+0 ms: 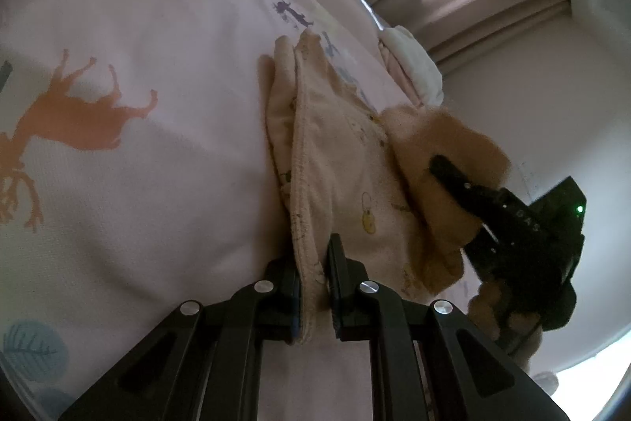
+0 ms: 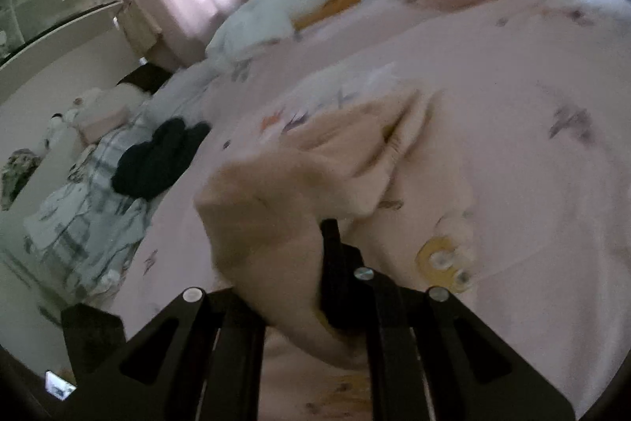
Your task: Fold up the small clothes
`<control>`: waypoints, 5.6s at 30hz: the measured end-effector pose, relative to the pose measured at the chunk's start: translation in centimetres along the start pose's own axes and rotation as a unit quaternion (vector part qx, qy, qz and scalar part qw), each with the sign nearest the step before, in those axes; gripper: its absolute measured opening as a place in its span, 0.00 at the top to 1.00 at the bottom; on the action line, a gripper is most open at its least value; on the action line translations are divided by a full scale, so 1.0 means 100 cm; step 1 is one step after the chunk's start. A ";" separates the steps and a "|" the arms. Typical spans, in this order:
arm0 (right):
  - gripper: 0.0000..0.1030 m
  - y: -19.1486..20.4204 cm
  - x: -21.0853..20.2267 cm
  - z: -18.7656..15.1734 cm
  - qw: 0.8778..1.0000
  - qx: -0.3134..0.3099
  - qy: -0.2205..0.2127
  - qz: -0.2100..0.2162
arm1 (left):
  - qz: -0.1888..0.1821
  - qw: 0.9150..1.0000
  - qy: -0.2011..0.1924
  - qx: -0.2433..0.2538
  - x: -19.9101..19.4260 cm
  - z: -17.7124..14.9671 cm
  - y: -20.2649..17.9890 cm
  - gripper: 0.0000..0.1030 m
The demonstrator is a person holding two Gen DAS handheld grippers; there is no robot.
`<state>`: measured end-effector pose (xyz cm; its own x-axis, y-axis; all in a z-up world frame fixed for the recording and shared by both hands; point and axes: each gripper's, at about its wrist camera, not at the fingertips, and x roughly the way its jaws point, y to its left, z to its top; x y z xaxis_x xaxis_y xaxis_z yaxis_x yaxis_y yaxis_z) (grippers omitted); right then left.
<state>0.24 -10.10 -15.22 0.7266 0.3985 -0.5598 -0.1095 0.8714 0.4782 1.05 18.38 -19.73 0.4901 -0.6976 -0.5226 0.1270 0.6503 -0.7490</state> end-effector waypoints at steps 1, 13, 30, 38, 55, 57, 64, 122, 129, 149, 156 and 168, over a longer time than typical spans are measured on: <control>0.90 0.003 0.003 -0.003 1.000 0.001 0.004 0.008 | 0.001 1.000 0.000 0.000 0.000 0.000 0.000 0.88; 0.93 0.016 0.014 -0.007 0.996 0.042 0.025 0.081 | 0.001 1.000 -0.001 -0.005 0.001 0.000 -0.001 0.88; 0.91 0.068 0.008 -0.042 0.965 0.021 0.101 0.242 | 0.030 0.997 -0.061 -0.041 -0.019 0.009 0.012 0.88; 0.81 0.075 0.028 -0.080 0.971 -0.057 0.183 0.144 | 0.070 0.988 -0.109 -0.083 -0.039 0.016 0.036 0.88; 0.59 0.155 0.118 -0.012 0.962 -0.210 0.165 -0.063 | 0.067 0.990 -0.100 -0.075 -0.043 0.013 0.038 0.88; 0.84 0.152 0.133 -0.016 0.955 -0.224 0.163 -0.107 | 0.066 0.990 -0.099 -0.077 -0.043 0.012 0.038 0.88; 0.96 0.143 0.111 0.007 0.981 -0.095 0.142 0.096 | 0.073 0.990 -0.100 -0.064 -0.043 0.012 0.038 0.88; 0.82 0.111 0.139 -0.006 0.978 -0.051 0.195 0.050 | 0.069 0.991 -0.094 -0.071 -0.044 0.004 0.036 0.88; 0.46 0.109 0.096 -0.012 0.960 -0.017 0.230 0.160 | 0.044 0.990 -0.093 -0.100 -0.045 0.005 0.043 0.88; 0.31 0.087 0.013 -0.042 0.962 -0.029 0.209 0.172 | 0.048 0.989 -0.112 -0.083 -0.044 0.008 0.038 0.85; 0.43 0.085 0.029 -0.061 0.944 -0.002 0.241 0.225 | 0.030 0.988 -0.109 -0.103 -0.045 0.009 0.043 0.85; 0.45 0.095 0.055 -0.073 0.939 -0.010 0.259 0.228 | 0.031 0.989 -0.106 -0.099 -0.044 0.010 0.043 0.84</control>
<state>-1.81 2.45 -18.72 0.1750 0.8127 -0.5558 -0.3462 0.5793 0.7380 0.30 24.58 -20.23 0.6647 -0.5659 -0.4877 -0.0703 0.6025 -0.7950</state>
